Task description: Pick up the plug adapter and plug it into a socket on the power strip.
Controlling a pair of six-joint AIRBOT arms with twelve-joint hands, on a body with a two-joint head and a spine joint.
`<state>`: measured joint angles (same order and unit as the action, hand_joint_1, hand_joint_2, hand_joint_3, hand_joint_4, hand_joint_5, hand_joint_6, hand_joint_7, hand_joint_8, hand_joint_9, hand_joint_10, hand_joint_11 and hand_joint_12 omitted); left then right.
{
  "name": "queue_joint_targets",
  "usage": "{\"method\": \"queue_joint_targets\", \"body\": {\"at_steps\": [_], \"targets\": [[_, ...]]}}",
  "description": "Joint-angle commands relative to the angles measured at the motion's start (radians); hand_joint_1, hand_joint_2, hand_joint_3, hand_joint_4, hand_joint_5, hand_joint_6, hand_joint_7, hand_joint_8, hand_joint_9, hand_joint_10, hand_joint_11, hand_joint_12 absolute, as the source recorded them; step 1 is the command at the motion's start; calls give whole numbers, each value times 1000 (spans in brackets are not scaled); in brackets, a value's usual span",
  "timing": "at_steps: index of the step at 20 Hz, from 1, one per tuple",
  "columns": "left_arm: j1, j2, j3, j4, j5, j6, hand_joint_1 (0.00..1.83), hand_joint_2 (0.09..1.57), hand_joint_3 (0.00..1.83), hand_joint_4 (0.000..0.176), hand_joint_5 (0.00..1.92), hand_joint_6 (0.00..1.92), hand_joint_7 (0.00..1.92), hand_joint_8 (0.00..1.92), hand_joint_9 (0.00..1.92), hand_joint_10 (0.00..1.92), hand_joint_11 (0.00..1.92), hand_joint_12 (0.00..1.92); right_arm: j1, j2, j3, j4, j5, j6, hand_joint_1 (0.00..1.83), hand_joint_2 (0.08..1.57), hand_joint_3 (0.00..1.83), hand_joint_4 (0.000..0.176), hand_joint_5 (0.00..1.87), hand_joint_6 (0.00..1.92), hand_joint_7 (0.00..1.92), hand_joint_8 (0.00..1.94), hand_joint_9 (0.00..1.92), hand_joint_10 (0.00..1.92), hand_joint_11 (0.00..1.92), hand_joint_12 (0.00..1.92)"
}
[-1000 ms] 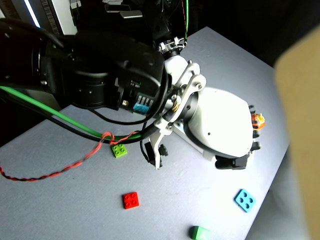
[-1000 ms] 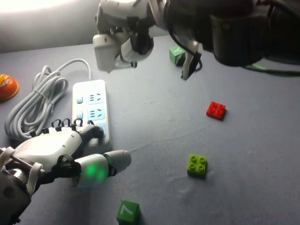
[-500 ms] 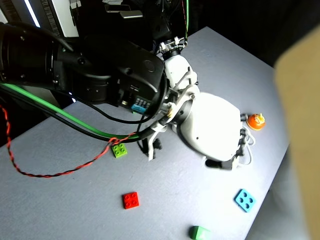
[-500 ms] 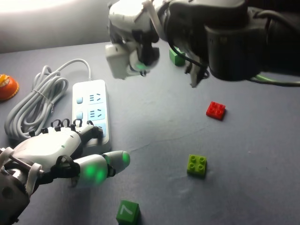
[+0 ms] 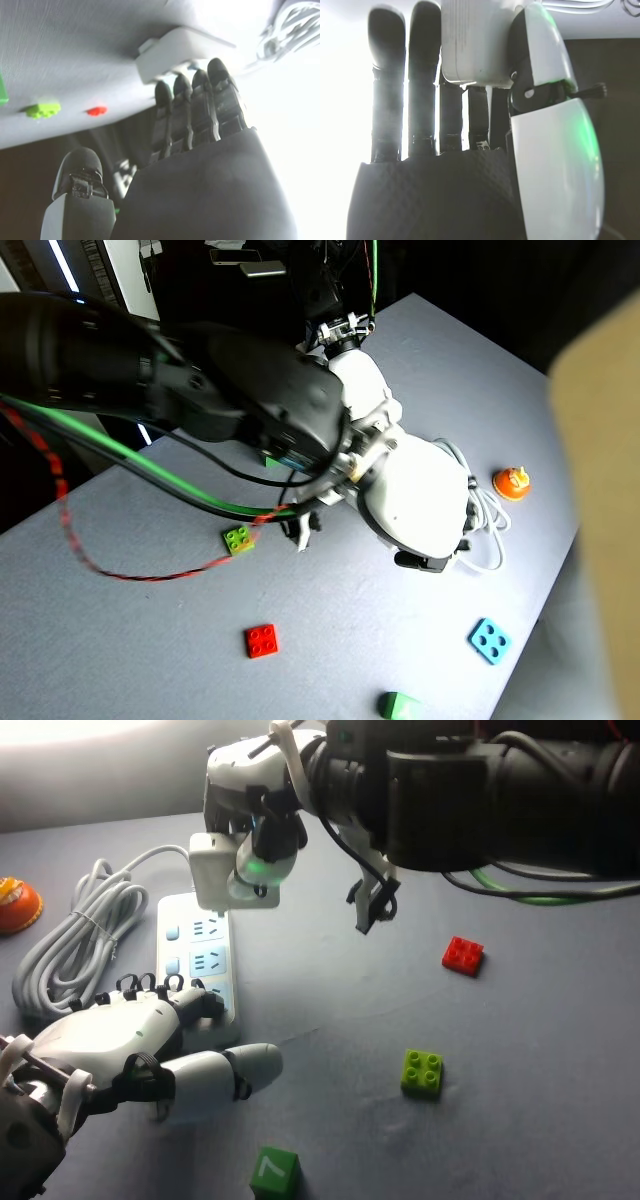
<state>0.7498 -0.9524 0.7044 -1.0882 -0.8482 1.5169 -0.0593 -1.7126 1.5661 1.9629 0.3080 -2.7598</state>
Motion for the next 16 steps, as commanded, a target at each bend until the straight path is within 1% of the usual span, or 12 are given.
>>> {"method": "queue_joint_targets", "body": {"at_steps": [1,2,5,9,10,11,12,14,15,16], "targets": [[-8,9,-6,46,-49,-9,0,1164,0,0,145,4,166,2,149,5,0,353,30,-5,17,-28,-57,2,1261,1129,0,0,890,949,1036,1127,996,1078,819,1428],[-8,9,-6,46,-49,-12,0,1169,1,0,137,2,150,2,139,2,0,317,33,-20,42,-28,-72,2,1262,1124,1,0,905,922,1038,1126,1015,1054,837,1409],[-8,10,-4,46,-49,-12,0,1166,0,0,130,0,147,1,138,2,0,293,35,-51,83,-13,-84,2,1258,1129,0,0,900,936,1025,1145,998,1062,844,1390],[-4,10,-6,46,-49,-13,0,1162,0,0,122,0,140,0,128,0,0,272,21,-61,92,-13,-141,-12,1260,1123,0,0,910,921,1038,1121,1005,1050,861,1369],[-4,10,-5,46,-49,-14,0,1161,0,0,137,2,162,3,149,3,0,345,18,-61,94,-12,-152,-11,1253,1130,2,0,895,951,1019,1146,984,1062,830,1388],[-4,10,-4,46,-49,-14,0,1164,1,0,144,2,166,1,153,2,0,349,13,-62,96,-12,-153,-11,1251,1130,0,0,896,959,1023,1133,973,1078,807,1412],[-3,11,-4,46,-49,-14,0,1164,1,0,143,1,168,2,157,3,0,346,8,-65,98,-12,-154,-10,1252,1125,0,0,915,933,1028,1124,980,1081,809,1417],[-2,11,-4,46,-49,-16,0,1160,0,0,138,0,163,0,154,2,0,346,-2,-71,107,-12,-164,-8,1253,1131,1,0,896,950,1017,1153,980,1097,823,1432],[-1,11,-4,46,-48,-18,0,1162,0,0,115,0,139,1,134,1,0,296,-8,-76,113,-12,-171,-10,1254,1126,0,0,914,926,1027,1130,983,1076,839,1414],[0,11,-4,46,-45,-19,0,1163,0,0,114,2,134,1,132,1,0,287,-12,-78,117,-12,-175,-10,1251,1130,1,0,900,947,1017,1144,971,1069,819,1409]]}}
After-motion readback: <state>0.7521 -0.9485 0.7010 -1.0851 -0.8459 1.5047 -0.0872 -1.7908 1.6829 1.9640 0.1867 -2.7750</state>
